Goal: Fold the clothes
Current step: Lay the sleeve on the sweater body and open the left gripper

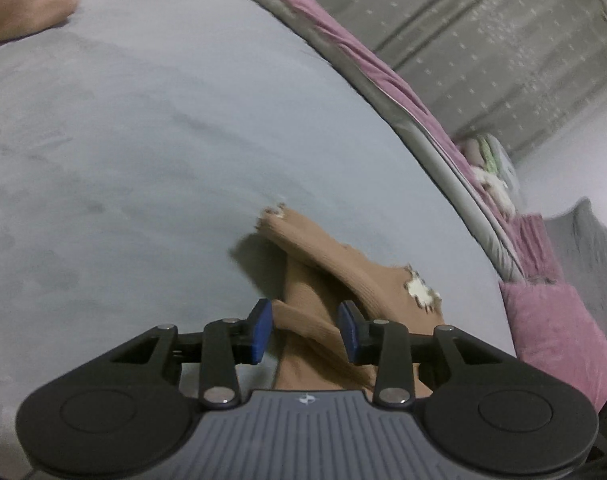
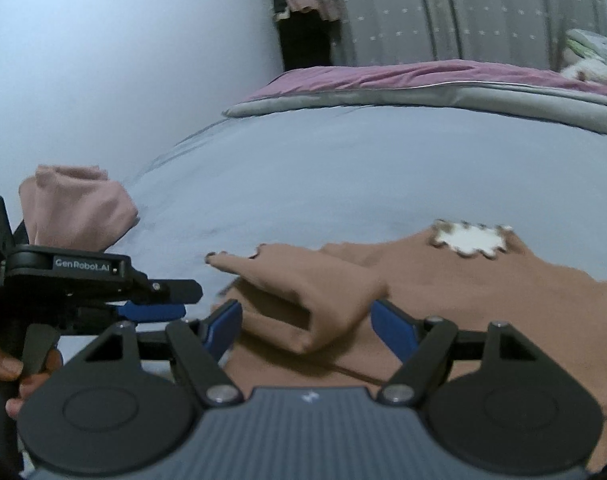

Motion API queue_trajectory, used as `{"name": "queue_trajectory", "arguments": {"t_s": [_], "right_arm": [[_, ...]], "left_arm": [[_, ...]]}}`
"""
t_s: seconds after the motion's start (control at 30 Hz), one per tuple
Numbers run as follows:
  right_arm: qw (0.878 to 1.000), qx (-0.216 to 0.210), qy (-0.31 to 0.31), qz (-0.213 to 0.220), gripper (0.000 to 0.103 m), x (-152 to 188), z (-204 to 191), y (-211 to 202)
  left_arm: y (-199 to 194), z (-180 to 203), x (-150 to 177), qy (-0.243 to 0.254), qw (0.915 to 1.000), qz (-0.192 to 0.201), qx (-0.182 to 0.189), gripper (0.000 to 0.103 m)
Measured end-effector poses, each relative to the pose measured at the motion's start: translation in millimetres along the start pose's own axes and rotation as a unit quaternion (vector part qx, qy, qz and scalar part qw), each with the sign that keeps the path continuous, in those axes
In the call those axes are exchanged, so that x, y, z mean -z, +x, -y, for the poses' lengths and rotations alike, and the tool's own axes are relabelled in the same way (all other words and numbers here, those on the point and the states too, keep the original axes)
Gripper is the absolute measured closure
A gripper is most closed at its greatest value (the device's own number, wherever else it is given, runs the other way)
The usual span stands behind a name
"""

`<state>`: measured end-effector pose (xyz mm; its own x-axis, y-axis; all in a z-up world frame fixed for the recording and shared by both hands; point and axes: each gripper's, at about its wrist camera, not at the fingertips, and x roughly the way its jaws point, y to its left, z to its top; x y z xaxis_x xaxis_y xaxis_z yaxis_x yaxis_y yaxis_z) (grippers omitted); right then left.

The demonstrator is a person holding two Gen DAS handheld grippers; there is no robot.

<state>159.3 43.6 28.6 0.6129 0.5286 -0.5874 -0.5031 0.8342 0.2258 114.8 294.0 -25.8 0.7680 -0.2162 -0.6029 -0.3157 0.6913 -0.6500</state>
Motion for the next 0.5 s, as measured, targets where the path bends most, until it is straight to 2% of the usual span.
{"name": "queue_trajectory", "arguments": {"t_s": [0.23,0.5], "right_arm": [[0.998,0.004,-0.059,-0.018,0.03,-20,-32,43],[0.987,0.025,-0.154,-0.049,0.033,-28,-75,99]], "left_arm": [[-2,-17,-7,-0.049,0.9983,0.023,-0.022,0.068],[-4,-28,-14,-0.071,0.9963,0.038,-0.03,0.068]]}}
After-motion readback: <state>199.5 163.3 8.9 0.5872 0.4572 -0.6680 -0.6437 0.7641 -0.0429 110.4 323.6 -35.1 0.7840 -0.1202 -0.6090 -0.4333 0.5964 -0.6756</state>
